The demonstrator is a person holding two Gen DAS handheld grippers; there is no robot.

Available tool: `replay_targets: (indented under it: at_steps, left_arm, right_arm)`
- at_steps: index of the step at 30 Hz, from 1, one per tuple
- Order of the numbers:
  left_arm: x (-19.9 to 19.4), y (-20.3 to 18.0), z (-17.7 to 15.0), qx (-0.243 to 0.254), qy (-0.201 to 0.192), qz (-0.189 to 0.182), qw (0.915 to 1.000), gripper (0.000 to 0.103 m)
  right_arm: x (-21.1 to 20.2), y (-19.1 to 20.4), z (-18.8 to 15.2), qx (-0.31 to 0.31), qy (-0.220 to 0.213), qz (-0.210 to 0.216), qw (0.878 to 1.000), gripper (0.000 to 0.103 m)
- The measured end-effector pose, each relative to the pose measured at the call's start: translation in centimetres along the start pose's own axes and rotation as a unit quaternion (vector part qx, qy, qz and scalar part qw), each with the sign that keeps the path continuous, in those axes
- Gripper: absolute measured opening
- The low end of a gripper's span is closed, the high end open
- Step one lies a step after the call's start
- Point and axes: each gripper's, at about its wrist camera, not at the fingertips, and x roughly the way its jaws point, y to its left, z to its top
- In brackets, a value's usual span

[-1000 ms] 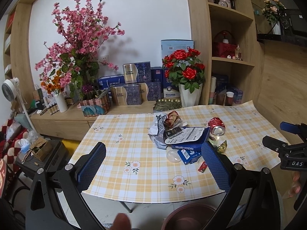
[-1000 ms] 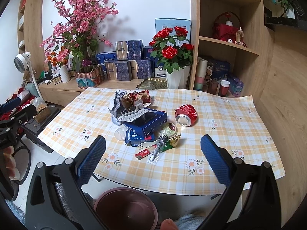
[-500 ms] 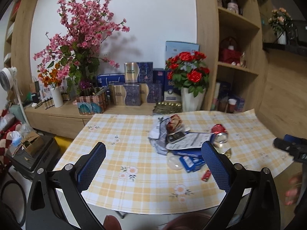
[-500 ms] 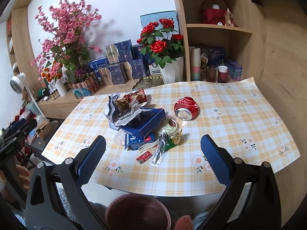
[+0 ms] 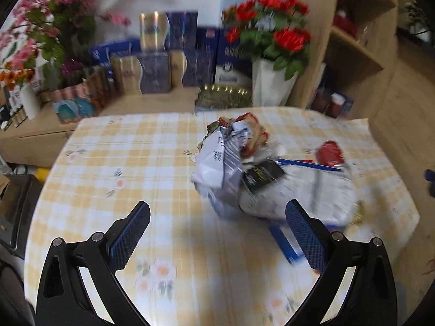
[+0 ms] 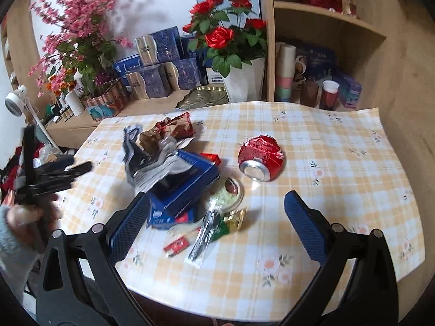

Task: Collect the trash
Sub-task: 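Grasp the grey plastic bag with the left tool and lift it, then grasp the brown-and-red wrapping paper with the right tool while the left tool holds the grey bag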

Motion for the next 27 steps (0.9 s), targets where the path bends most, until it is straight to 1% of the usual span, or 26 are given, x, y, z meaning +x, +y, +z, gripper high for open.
replay_targets:
  at_steps: [2,3,6,8,9,10,11,12,13,14,17,20,23,27]
  left_arm:
    - [3.3,0.2,1.1,-0.007,0.020,0.002,0.9998,0.098]
    - [5.7,0.3,1.9,-0.016,0.035,0.002,0.9992,0.098]
    - [9.7,0.7,3.2,-0.030,0.055,0.008,0.9980,0.098]
    - [11.5,0.9,3.6,-0.041,0.061,0.012,0.9972,0.098]
    - [12.6,1.1,3.7,-0.049,0.071,0.009,0.9962,0.098]
    - [13.3,1.3,3.8,-0.053,0.080,0.003,0.9954,0.092]
    - [14.1,1.8,3.9,-0.057,0.088,-0.010,0.9945,0.066]
    - [14.4,2.2,3.9,-0.061,0.096,-0.023,0.9933,0.060]
    - [14.5,2.8,3.8,-0.071,0.099,-0.031,0.9921,0.059]
    - [14.2,3.7,3.8,-0.087,0.093,-0.037,0.9912,0.056]
    - [12.8,6.6,3.3,-0.124,0.074,-0.048,0.9883,0.053]
    - [11.1,8.3,2.8,-0.141,0.064,-0.054,0.9865,0.053]
    - [9.2,9.5,2.3,-0.140,0.051,-0.050,0.9876,0.053]
    - [7.2,10.0,1.2,-0.121,0.036,-0.042,0.9911,0.053]
  right_arm:
    - [1.5,-1.0,1.0,0.007,0.010,0.004,1.000,0.097]
    - [2.0,-1.3,1.3,0.009,0.014,0.004,1.000,0.097]
    - [3.8,-2.4,2.9,0.015,0.030,0.009,0.999,0.097]
    - [4.9,-2.9,4.0,0.011,0.046,0.003,0.999,0.097]
    - [5.3,-2.9,4.4,0.007,0.052,0.000,0.999,0.097]
    - [5.8,-2.7,5.1,-0.002,0.060,-0.004,0.998,0.097]
    - [6.1,-2.5,5.6,-0.012,0.062,-0.004,0.998,0.097]
    - [6.4,-2.1,6.2,-0.024,0.064,0.001,0.998,0.097]
    - [6.7,-1.5,6.9,-0.038,0.066,0.008,0.997,0.097]
    - [7.1,-0.9,7.6,-0.051,0.068,0.015,0.996,0.097]
    - [9.1,1.3,10.1,-0.090,0.079,0.029,0.992,0.097]
    - [12.9,3.9,12.8,-0.116,0.099,0.039,0.988,0.097]
    - [18.3,6.2,15.4,-0.119,0.142,0.054,0.981,0.097]
    - [25.8,9.0,17.3,-0.123,0.203,0.048,0.970,0.097]
